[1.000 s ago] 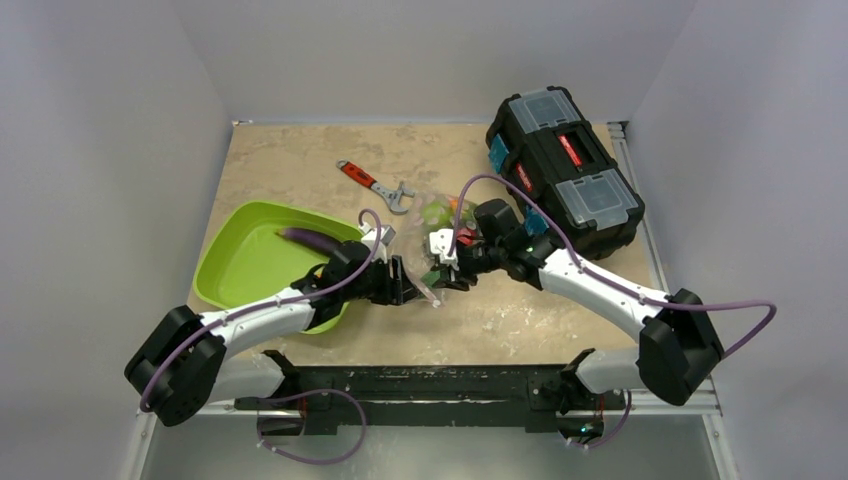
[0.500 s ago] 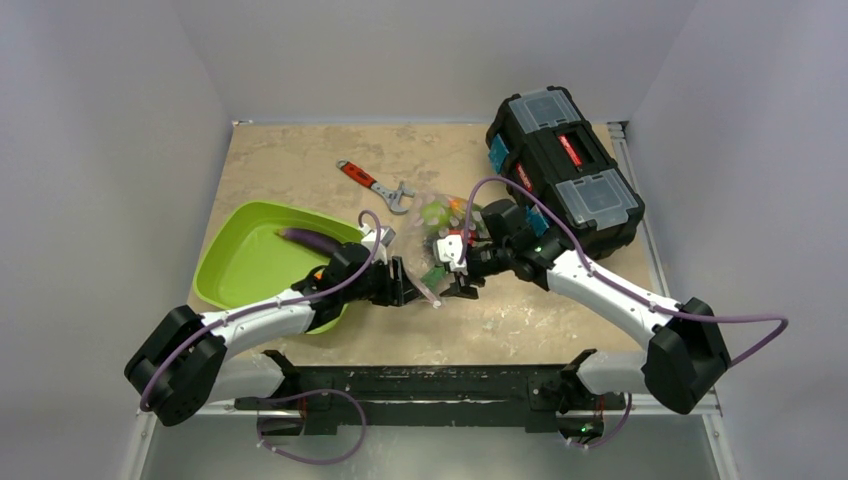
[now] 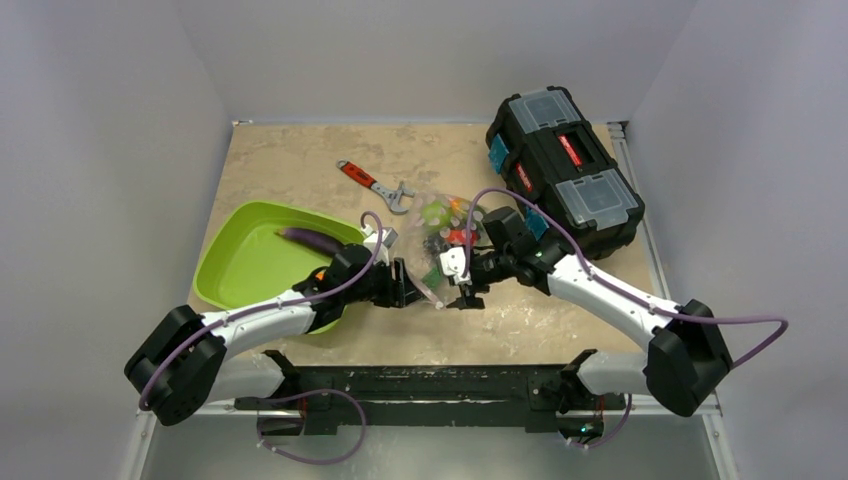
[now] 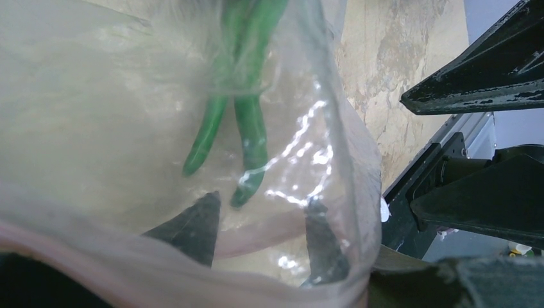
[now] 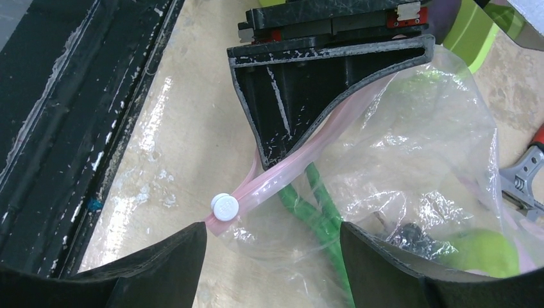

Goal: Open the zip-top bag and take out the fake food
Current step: Pick up the fake vegetable from the zipper food storage bag.

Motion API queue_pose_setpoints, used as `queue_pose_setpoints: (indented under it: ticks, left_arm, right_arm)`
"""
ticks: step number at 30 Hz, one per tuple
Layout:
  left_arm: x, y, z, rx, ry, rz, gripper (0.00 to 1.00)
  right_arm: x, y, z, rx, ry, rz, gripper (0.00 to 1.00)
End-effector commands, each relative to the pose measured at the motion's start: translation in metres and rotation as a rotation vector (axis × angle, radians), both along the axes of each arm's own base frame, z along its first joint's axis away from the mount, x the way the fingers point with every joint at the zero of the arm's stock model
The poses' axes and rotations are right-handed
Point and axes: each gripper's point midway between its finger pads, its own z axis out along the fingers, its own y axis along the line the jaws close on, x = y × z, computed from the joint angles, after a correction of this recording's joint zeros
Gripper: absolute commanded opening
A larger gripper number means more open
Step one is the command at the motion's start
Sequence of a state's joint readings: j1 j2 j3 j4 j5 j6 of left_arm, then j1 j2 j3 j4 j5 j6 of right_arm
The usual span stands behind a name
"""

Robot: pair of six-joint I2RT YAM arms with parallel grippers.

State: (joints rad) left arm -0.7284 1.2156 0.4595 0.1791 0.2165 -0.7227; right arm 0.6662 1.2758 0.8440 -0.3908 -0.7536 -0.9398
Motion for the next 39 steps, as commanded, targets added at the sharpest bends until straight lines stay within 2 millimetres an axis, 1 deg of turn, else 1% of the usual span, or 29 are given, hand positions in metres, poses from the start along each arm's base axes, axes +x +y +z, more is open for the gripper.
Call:
queue_pose_setpoints:
  ticks: [1,5,8,10,12,15,18,20,22,24,27,30,34,39]
  left_arm:
    - [0.001,-0.008,0.008,-0.041,-0.027,-0.01,0.51]
    - [0.002,-0.009,0.009,-0.043,-0.026,-0.007,0.51]
    - [0.003,-0.01,0.011,-0.05,-0.022,-0.001,0.51]
    - [0.004,-0.01,0.01,-0.052,-0.018,0.006,0.51]
    - [0.004,-0.011,0.01,-0.056,-0.014,0.013,0.5]
    - [0.005,-0.013,0.011,-0.071,-0.009,0.014,0.5]
    - [0.005,-0.015,0.012,-0.083,-0.002,0.016,0.5]
    - [0.006,-0.016,0.012,-0.09,0.0,0.025,0.49]
    - [0.007,-0.016,0.011,-0.088,0.005,0.032,0.44]
    - [0.007,-0.014,0.007,-0.078,0.017,0.046,0.39]
    - [0.007,-0.014,0.001,-0.065,0.034,0.05,0.38]
    - [0.007,-0.015,-0.003,-0.044,0.042,0.042,0.38]
    - [0.009,-0.013,-0.007,0.001,0.038,0.049,0.38]
    - [0.012,-0.019,-0.006,0.011,0.031,0.029,0.38]
  right_arm:
    - [-0.002,0.001,0.007,0.035,-0.041,0.031,0.75]
    - [-0.008,0.002,0.001,0.021,-0.044,0.052,0.75]
    - [-0.013,0.003,-0.011,-0.015,-0.067,0.064,0.75]
    - [-0.013,0.0,-0.02,-0.042,-0.087,0.049,0.74]
    - [-0.01,-0.001,-0.025,-0.046,-0.109,0.022,0.74]
    - [0.001,0.003,-0.02,-0.019,-0.142,-0.043,0.71]
    - [0.008,0.008,-0.021,-0.018,-0.172,-0.082,0.65]
    - [0.007,0.011,-0.024,-0.021,-0.181,-0.084,0.6]
    - [0.007,0.013,-0.025,-0.023,-0.184,-0.086,0.55]
    - [0.008,0.015,-0.024,-0.021,-0.189,-0.095,0.48]
    - [0.011,0.014,-0.022,-0.022,-0.199,-0.111,0.35]
    - [0.012,0.014,-0.021,-0.024,-0.197,-0.113,0.26]
    - [0.011,0.013,-0.023,-0.034,-0.192,-0.11,0.16]
    - [0.008,0.013,-0.026,-0.041,-0.18,-0.096,0.11]
